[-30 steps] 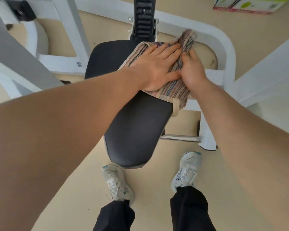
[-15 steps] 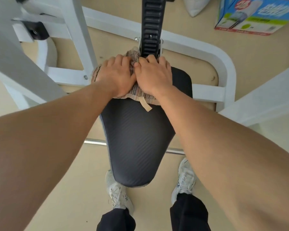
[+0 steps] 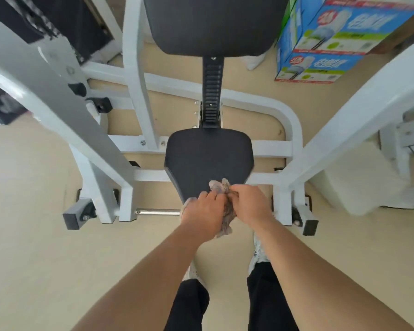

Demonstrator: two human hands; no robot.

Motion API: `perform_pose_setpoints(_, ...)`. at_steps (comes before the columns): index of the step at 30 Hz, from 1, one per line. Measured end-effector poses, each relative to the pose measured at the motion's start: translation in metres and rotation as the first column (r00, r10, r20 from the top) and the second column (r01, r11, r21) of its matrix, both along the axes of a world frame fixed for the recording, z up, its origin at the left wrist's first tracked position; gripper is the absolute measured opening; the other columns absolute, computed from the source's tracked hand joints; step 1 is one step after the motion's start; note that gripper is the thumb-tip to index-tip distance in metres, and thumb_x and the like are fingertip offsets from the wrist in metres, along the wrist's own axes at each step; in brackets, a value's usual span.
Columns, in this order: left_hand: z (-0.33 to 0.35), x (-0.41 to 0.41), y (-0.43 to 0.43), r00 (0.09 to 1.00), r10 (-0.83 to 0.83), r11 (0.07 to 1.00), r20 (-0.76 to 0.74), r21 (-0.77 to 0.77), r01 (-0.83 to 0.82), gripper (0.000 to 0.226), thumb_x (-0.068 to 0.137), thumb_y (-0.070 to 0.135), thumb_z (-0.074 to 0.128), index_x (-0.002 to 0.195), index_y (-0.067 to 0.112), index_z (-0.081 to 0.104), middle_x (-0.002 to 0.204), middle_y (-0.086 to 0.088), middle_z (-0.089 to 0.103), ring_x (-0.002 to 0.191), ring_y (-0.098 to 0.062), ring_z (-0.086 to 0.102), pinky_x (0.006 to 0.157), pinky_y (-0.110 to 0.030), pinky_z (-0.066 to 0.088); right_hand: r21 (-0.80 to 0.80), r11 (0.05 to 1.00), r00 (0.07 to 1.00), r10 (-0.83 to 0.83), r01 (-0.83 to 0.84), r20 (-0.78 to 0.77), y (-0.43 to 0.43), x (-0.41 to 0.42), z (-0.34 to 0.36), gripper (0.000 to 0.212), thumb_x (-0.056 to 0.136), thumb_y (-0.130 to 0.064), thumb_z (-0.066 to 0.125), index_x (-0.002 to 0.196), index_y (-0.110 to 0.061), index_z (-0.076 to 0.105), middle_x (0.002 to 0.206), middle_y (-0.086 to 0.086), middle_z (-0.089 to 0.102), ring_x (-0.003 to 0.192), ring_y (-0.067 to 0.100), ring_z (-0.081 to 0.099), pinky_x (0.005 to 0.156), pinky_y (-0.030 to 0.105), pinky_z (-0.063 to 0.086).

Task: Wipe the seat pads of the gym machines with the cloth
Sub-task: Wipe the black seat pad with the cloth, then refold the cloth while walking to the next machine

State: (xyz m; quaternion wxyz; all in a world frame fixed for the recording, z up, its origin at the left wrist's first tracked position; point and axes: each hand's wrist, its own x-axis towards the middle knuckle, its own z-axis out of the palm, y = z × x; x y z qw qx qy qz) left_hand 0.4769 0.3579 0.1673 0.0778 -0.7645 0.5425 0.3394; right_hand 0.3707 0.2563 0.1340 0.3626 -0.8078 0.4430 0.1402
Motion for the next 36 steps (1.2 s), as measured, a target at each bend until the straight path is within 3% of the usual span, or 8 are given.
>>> perform_pose_setpoints(2,0.049,0.003,0.012,0.994,0.096,0.995,-0.058,0.005,-0.096,0.04,0.097,0.03,0.052,0.134,0.016,0.046,0.127,-0.005,0.052,0.118,-0.029,0.05,0.093,-0.044,0.048,0.124,0.984,0.991,-0.132,0.127,0.037,0.004,-0.016,0.047,0.021,0.098,-0.024,0.058,0.08,-0.027,0.068,0.083,-0.005,0.068,0.087,0.024,0.065,0.071,0.033,0.046)
perform_pose_setpoints(6,0.147,-0.008,0.027,0.963,0.231,0.957,-0.141,-0.147,-0.251,0.031,0.1,0.031,0.05,0.125,0.015,0.058,0.114,-0.008,0.054,0.105,-0.032,0.058,0.09,-0.048,0.05,0.21,0.919,0.929,-0.359,0.334,0.09,0.01,-0.047,0.162,0.013,0.097,-0.021,0.064,0.104,-0.014,0.073,0.098,0.001,0.071,0.092,0.021,0.064,0.083,0.032,0.05)
perform_pose_setpoints(17,0.361,-0.13,-0.007,0.93,0.211,0.812,-0.301,-0.476,-0.338,0.013,0.097,0.019,0.062,0.106,0.017,0.07,0.103,0.007,0.049,0.085,-0.011,0.054,0.085,-0.028,0.048,0.256,0.83,0.835,-0.536,0.495,0.125,0.005,-0.214,0.409,0.01,0.075,-0.011,0.067,0.084,-0.014,0.067,0.071,0.009,0.062,0.056,0.022,0.059,0.055,0.044,0.058)
perform_pose_setpoints(20,0.399,-0.19,-0.018,0.955,0.137,0.804,-0.262,-0.534,-0.262,0.022,0.098,0.015,0.059,0.116,0.02,0.07,0.114,0.004,0.049,0.092,-0.014,0.055,0.09,-0.03,0.049,0.231,0.817,0.801,-0.57,0.528,0.185,0.008,-0.28,0.449,0.011,0.077,-0.012,0.075,0.086,-0.014,0.069,0.075,0.012,0.068,0.048,0.013,0.06,0.061,0.042,0.059)
perform_pose_setpoints(23,0.425,-0.258,-0.028,0.957,0.116,0.772,-0.266,-0.583,-0.255,0.034,0.096,0.009,0.057,0.128,0.017,0.065,0.126,-0.005,0.05,0.108,-0.022,0.059,0.096,-0.032,0.047,0.228,0.793,0.737,-0.609,0.565,0.293,0.008,-0.347,0.482,0.028,0.074,-0.025,0.087,0.097,-0.015,0.075,0.096,0.002,0.072,0.082,0.009,0.068,0.08,0.029,0.055)
perform_pose_setpoints(25,0.438,-0.305,-0.035,0.953,0.123,0.762,-0.277,-0.589,-0.269,0.042,0.095,0.007,0.057,0.137,0.014,0.059,0.129,-0.01,0.053,0.114,-0.028,0.059,0.102,-0.036,0.047,0.25,0.773,0.684,-0.633,0.583,0.361,0.008,-0.393,0.504,0.029,0.077,-0.033,0.086,0.099,-0.016,0.077,0.101,-0.006,0.071,0.092,0.004,0.062,0.077,0.019,0.045)
perform_pose_setpoints(31,0.473,-0.423,-0.068,0.953,0.092,0.758,-0.289,-0.6,-0.255,0.048,0.094,0.005,0.058,0.141,0.013,0.055,0.126,-0.011,0.062,0.112,-0.026,0.062,0.102,-0.036,0.047,0.121,0.726,0.582,-0.629,0.677,0.516,-0.016,-0.516,0.538,0.012,0.08,-0.021,0.082,0.081,-0.029,0.072,0.084,-0.013,0.066,0.081,0.004,0.058,0.079,0.026,0.042)
perform_pose_setpoints(36,0.486,-0.482,-0.114,0.974,0.04,0.763,-0.222,-0.622,-0.174,0.044,0.093,0.007,0.06,0.137,0.014,0.06,0.128,-0.01,0.065,0.115,-0.029,0.062,0.102,-0.038,0.047,0.085,0.683,0.559,-0.656,0.725,0.507,-0.052,-0.591,0.539,0.043,0.085,-0.008,0.074,0.117,-0.031,0.059,0.095,-0.005,0.055,0.076,0.013,0.055,0.066,0.026,0.045)
